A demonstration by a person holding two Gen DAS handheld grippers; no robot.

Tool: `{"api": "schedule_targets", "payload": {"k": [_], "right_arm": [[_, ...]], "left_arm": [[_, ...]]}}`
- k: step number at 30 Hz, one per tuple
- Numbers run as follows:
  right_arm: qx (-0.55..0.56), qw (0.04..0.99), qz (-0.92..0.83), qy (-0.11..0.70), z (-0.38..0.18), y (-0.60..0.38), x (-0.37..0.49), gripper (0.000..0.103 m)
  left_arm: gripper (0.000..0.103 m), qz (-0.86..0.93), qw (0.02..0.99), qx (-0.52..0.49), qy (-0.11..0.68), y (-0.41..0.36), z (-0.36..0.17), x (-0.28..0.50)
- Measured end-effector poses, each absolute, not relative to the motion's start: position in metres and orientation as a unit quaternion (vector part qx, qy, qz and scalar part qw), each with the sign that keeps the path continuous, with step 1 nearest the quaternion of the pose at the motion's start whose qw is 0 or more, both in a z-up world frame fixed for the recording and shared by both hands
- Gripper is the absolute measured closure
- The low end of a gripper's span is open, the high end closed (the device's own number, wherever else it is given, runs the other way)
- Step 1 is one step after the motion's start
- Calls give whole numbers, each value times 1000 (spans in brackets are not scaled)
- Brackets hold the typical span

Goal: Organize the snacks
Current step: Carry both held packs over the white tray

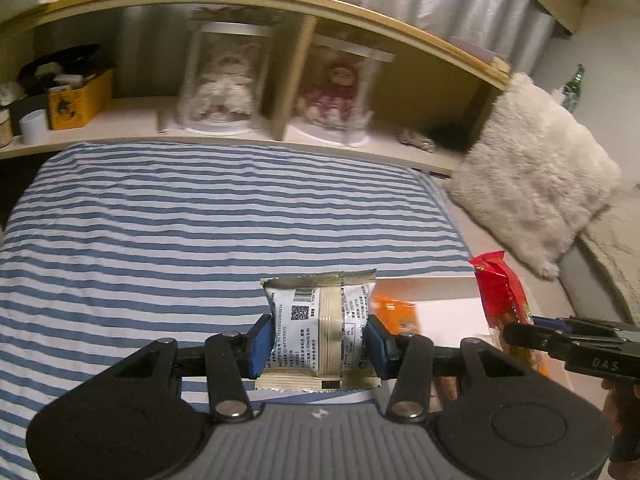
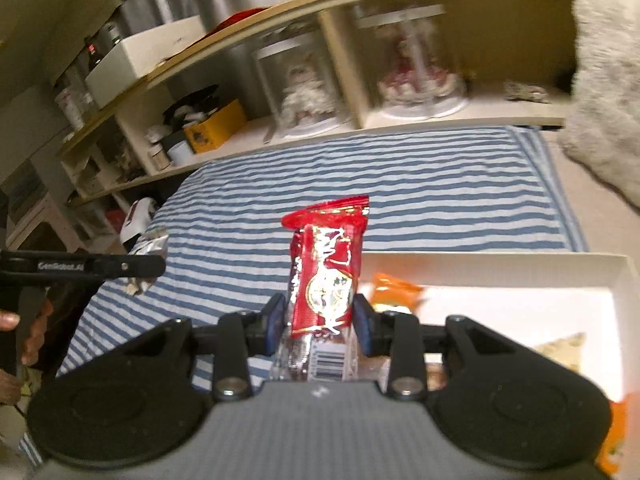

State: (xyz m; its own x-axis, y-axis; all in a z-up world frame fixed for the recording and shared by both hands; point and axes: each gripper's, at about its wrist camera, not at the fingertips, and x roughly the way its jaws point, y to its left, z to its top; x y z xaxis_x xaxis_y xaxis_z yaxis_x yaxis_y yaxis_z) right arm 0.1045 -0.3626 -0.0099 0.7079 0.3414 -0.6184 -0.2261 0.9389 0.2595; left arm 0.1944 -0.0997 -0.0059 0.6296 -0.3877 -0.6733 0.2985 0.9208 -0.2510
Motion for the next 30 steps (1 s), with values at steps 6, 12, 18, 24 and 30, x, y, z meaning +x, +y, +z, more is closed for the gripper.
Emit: {"api": "schedule_targets", "payload": {"k": [6,12,18,24,30], "right_arm": [[86,926,121,347,-16,-408,93,62],[73,931,81,347,-25,-448,87,62],[46,935,29,349,-41,-480,93,62],[3,938,-13,346,-54,-497,109,62],[-103,931,-47,347,-80,-490,127,62]], "left_arm": [[53,-214,893,-62,390,-139,-10,194],[53,-236,884,-64,399,-179,-22,198],[53,-259,872,-65,411,-218,-36,202],[53,-278,858,-75,426,-251,-54,209],[53,-286,848,-73,440,-269,-70,216]]}}
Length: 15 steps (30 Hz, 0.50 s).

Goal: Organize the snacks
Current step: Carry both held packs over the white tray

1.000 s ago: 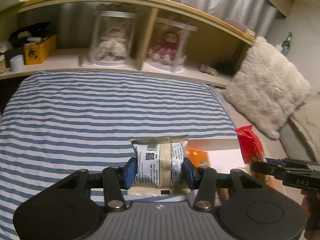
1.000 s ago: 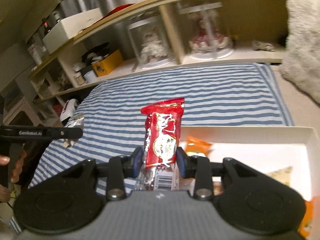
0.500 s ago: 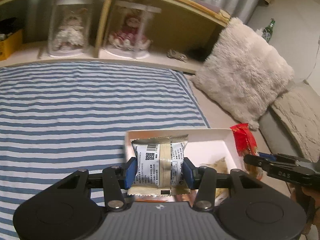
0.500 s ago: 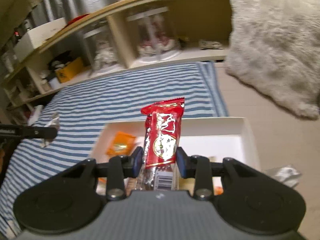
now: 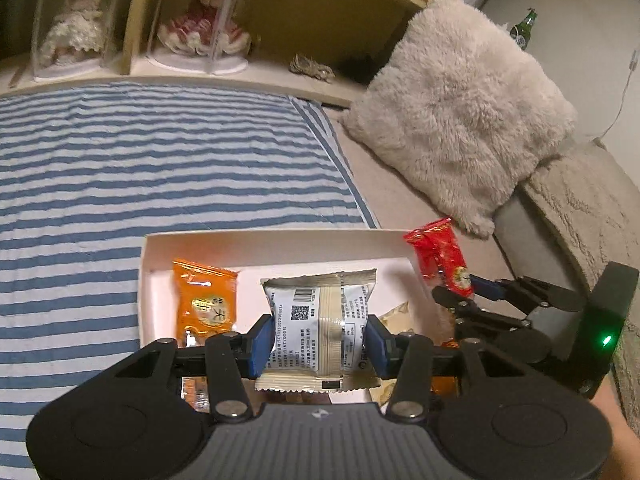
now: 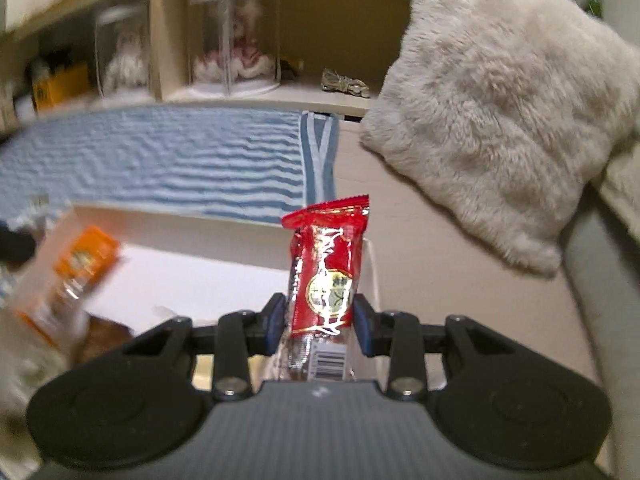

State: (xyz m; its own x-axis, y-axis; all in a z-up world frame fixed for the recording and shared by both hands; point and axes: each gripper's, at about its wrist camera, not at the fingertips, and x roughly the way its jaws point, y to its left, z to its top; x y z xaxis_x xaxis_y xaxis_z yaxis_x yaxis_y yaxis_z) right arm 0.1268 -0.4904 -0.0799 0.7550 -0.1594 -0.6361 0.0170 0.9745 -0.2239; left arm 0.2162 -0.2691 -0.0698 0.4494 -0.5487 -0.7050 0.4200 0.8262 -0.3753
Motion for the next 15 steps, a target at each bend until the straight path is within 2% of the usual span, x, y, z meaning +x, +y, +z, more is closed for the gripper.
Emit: {"api": "schedule_targets", "payload": {"k": [7,15], "right_arm": [[-183,916,-42,354,-113,-473,136,62],[7,930,13,367,-103,-500,147,62]], "left_arm": [[53,-280,843,-73,453,-278,-88,228],[53,-271,844,-59,460,-293,-103,243]]}}
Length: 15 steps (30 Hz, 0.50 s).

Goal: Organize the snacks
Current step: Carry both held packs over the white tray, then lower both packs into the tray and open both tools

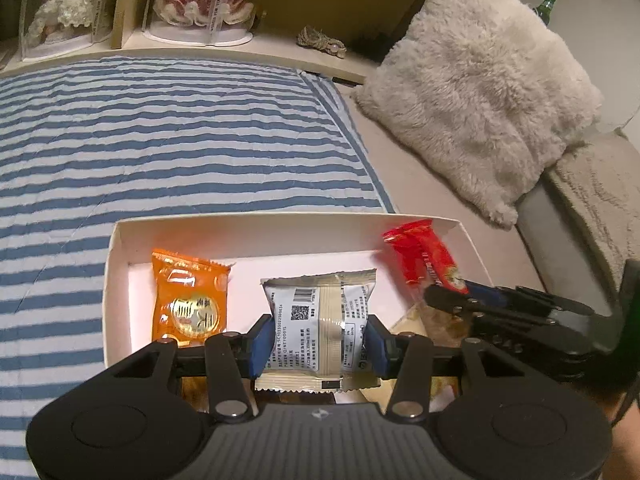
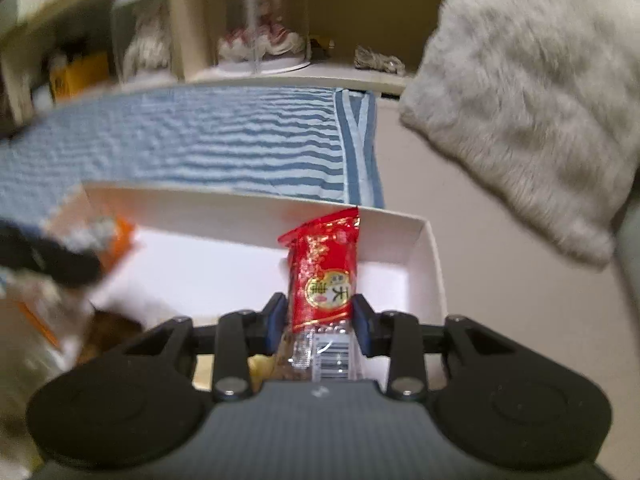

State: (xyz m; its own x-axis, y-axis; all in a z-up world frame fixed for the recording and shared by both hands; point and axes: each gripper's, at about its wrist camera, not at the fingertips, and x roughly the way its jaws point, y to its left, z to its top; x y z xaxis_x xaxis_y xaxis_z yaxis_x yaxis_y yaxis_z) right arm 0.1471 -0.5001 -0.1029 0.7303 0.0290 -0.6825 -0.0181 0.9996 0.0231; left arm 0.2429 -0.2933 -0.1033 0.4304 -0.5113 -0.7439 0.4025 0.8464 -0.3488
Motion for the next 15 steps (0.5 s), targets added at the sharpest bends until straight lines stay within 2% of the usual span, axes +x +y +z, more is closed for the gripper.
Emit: {"api": "schedule_targets", "payload": {"k": [10,15], "right_arm": [[115,926,0,359,-109,-552,157,63],[97,916,17,389,-108,-546,161,62]], "left_arm": [[53,-261,852,-27,454,-319,-111,264],[53,-260,846,-9,465,-324,-121,265]]}}
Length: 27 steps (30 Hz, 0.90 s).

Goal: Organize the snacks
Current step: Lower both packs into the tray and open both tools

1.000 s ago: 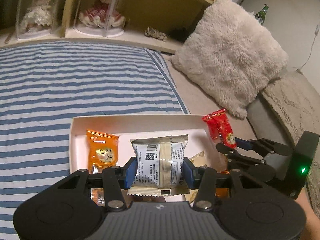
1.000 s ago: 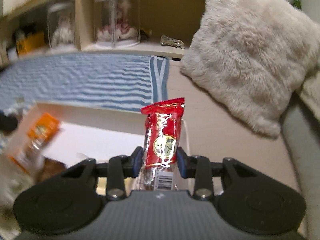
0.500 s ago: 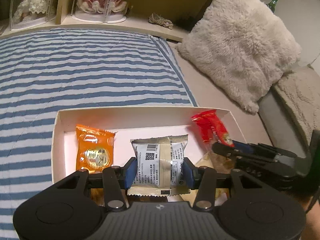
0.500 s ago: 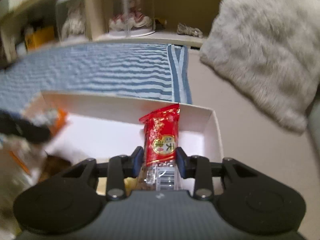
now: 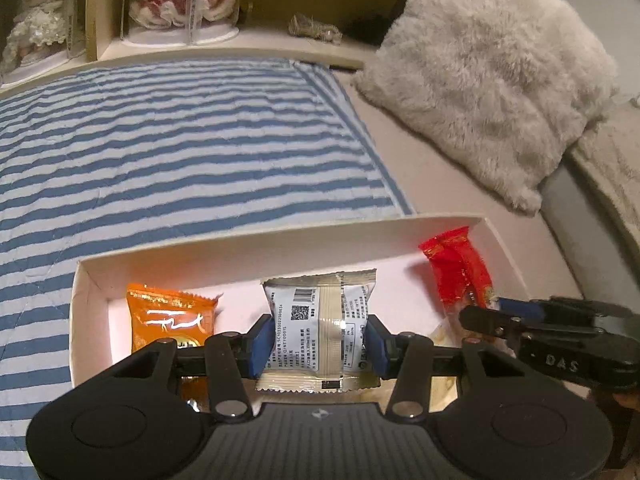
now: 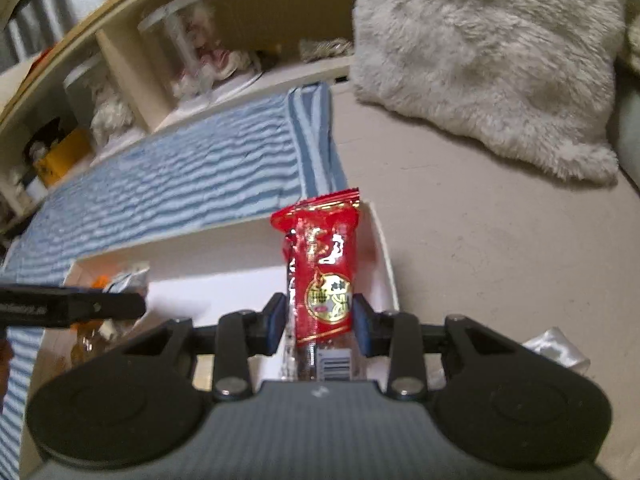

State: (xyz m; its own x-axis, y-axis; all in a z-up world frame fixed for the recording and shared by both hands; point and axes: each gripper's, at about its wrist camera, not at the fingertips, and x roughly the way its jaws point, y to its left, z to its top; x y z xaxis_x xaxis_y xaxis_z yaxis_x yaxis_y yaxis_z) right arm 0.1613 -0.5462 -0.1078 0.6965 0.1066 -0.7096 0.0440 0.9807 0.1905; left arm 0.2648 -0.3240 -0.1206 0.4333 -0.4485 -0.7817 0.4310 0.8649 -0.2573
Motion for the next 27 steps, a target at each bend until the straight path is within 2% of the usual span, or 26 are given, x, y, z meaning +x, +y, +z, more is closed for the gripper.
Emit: {"api": "schedule_targets", "payload": {"k": [6,8,10,11,18,27], "right_arm": [[62,906,24,419,-110,-530,158,62],[71,908,18,412,-108,-532,161,60],[78,914,4,398,-105,-534,158,57],[80,916,1,394,-102,-535,158,53],[85,919,16,386,-83,-535,151,51],[70,922,15,382,-68,-520,124,27]], "left_arm": [[50,-248,846,-13,472,-319,-130,269],[39,-246,845,-18,474,-317,-130,270],[33,-247,847,-15,470,-316,-128,270],[32,-248,848,-11,469,-315,-126,269],[28,-250,848,-5,467,-313,-115,262],[4,-257,851,-4,459,-306,-94,242]]}}
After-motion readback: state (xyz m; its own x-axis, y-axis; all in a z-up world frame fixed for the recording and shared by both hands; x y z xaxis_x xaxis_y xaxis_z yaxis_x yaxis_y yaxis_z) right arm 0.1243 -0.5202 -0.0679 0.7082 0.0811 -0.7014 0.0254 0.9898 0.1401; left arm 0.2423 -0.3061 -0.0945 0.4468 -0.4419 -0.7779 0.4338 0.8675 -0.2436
